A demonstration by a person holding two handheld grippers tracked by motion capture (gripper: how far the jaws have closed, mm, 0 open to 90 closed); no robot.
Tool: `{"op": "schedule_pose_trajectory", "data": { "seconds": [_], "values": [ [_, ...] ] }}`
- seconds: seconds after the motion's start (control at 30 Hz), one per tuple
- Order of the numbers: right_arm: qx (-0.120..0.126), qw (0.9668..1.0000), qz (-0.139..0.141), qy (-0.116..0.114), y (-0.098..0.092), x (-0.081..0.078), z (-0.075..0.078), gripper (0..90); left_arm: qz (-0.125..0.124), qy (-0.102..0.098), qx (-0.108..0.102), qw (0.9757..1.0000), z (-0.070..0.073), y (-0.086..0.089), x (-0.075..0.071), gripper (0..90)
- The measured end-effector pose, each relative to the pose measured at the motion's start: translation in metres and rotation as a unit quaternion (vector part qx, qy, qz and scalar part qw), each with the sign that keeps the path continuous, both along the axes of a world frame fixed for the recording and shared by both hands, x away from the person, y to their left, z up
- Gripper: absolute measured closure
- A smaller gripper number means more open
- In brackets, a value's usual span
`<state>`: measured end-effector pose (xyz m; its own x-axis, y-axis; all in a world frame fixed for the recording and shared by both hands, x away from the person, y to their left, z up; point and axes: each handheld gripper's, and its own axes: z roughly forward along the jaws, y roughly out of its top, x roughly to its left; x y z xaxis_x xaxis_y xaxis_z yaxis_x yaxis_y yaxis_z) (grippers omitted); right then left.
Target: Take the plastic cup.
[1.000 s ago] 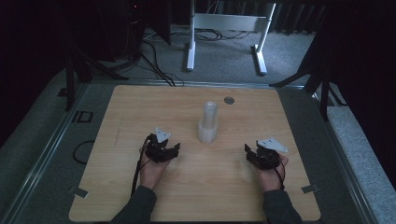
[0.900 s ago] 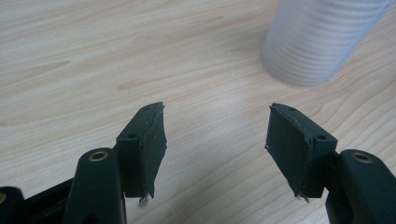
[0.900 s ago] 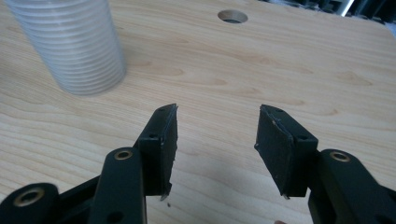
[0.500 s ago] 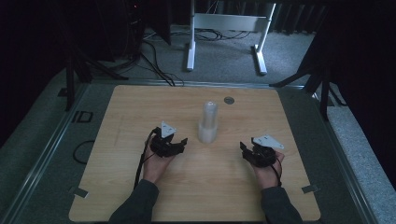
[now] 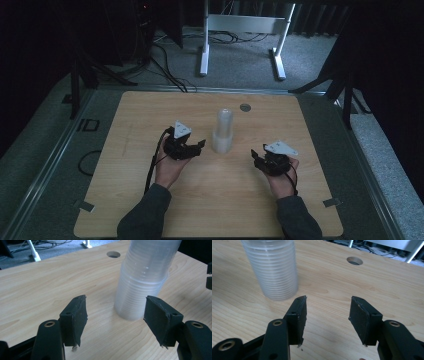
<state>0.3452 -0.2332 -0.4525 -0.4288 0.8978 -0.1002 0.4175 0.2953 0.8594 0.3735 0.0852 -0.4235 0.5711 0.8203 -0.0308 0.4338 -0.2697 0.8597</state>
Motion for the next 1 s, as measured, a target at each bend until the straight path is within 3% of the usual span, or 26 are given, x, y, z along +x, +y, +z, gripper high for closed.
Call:
{"op": "schedule_pose_trajectory", "data": {
  "seconds": [0.17, 0.43, 0.6, 1.0],
  "values": [
    [0.001, 1.0, 0.005, 0.0, 0.004, 0.003, 0.001, 47.2, -0.004, -0.01, 0.0, 0.9999, 0.007, -0.003, 0.001, 34.4],
    [0.008, 0.9998, 0.016, 0.001, 0.012, 0.008, 0.004, 45.4, -0.031, -0.032, 0.003, 0.999, 0.021, -0.013, 0.004, 33.7],
    [0.014, 0.9996, 0.025, 0.004, 0.016, 0.012, 0.004, 44.8, -0.038, -0.032, 0.004, 0.9987, 0.025, -0.02, 0.01, 32.9],
    [0.014, 0.9989, 0.045, -0.008, 0.034, 0.019, 0.014, 44.7, -0.048, -0.017, 0.018, 0.9985, 0.008, -0.031, 0.022, 31.1]
  ]
}}
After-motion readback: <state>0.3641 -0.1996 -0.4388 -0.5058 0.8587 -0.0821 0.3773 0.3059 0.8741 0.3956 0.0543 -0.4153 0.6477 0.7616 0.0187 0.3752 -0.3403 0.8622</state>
